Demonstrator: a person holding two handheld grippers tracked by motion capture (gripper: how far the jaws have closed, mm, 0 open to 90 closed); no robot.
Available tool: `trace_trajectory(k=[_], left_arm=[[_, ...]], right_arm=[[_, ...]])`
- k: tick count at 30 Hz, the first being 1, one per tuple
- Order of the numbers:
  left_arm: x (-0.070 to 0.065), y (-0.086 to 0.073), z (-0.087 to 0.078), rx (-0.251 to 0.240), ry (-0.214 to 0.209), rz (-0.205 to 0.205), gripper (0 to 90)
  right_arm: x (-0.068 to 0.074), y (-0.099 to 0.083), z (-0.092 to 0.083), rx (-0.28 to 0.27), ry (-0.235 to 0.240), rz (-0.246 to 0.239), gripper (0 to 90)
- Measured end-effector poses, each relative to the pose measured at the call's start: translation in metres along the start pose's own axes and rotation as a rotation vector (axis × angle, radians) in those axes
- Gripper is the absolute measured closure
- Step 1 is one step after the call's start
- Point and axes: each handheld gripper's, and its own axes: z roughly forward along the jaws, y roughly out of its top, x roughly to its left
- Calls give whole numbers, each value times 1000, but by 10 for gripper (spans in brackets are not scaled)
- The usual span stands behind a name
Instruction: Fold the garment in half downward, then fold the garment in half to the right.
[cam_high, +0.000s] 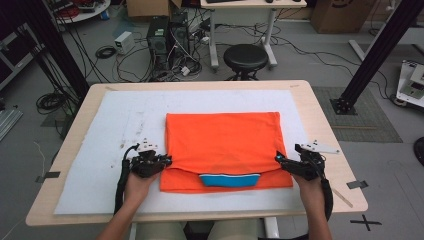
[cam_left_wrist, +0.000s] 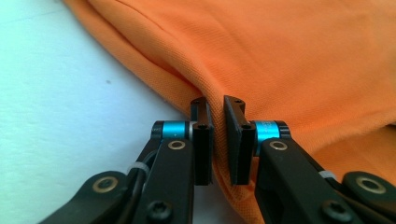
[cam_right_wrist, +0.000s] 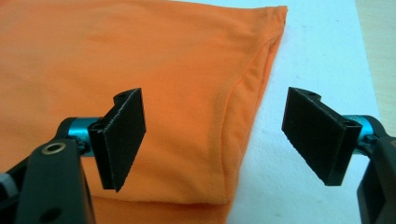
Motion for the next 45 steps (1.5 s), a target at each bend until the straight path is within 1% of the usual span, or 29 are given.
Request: trace_trajectory(k=[2,3,5,6,7,8,9,10,12,14,15,17,19,24,25,30,31,34,40,43,44,45], left_arm=[[4,1,0,-3,3,-6,828],[6,1,0,-4,-8,-15,827],[7,-1,-1,-14,-20,-7,822],[6,-1,-1,-24,-32,6,792],[6,-2,-3,-45,-42,11,698],[5,-2,-5,-64,-39,4,542],[6,-2,-8,-93,-44,4,431],[7,-2,-11,-122,-46,3,347],[8,-2,-19,-178,-57,17,221],[9,-2,-25,-225,-78,16,215],[10,-2,-28,-255,-96,22,215],[12,-1,-32,-288,-99,30,215],[13,0,-34,-310,-109,27,215],[14,2,-37,-342,-103,41,215],[14,2,-37,-346,-100,39,215],[15,3,-36,-343,-87,42,215],[15,3,-37,-344,-84,41,215],[15,4,-36,-338,-82,39,215],[15,2,-36,-321,-71,24,215],[15,0,-35,-304,-70,20,215],[15,0,-35,-290,-72,22,215],[14,-1,-34,-276,-77,13,215]], right_arm=[[0,0,-1,1,-1,7,220],[-1,-1,-2,-2,-3,5,220],[-1,-1,-2,-4,-6,8,220],[-1,-1,-3,-3,-7,9,220],[-2,-1,-3,-3,-6,10,220],[-2,-1,-3,-4,-7,8,220],[-1,-1,-3,-6,-6,8,220],[-1,0,-3,-9,-3,4,220],[0,1,-4,-20,0,-3,220],[1,2,-5,-33,5,-15,219],[1,2,-5,-39,6,-21,219],[3,3,-6,-46,7,-28,219],[3,3,-6,-49,7,-36,219],[2,1,-7,-48,6,-40,219],[2,0,-8,-47,2,-35,219],[-1,-1,-11,-53,-3,-28,219],[-1,-1,-12,-56,-7,-20,218],[-2,-2,-13,-55,-12,-19,219],[-1,-4,-14,-55,-12,-20,219],[-1,-4,-14,-53,-12,-22,219],[-1,-5,-14,-53,-12,-25,219],[-1,-5,-14,-51,-9,-28,219]])
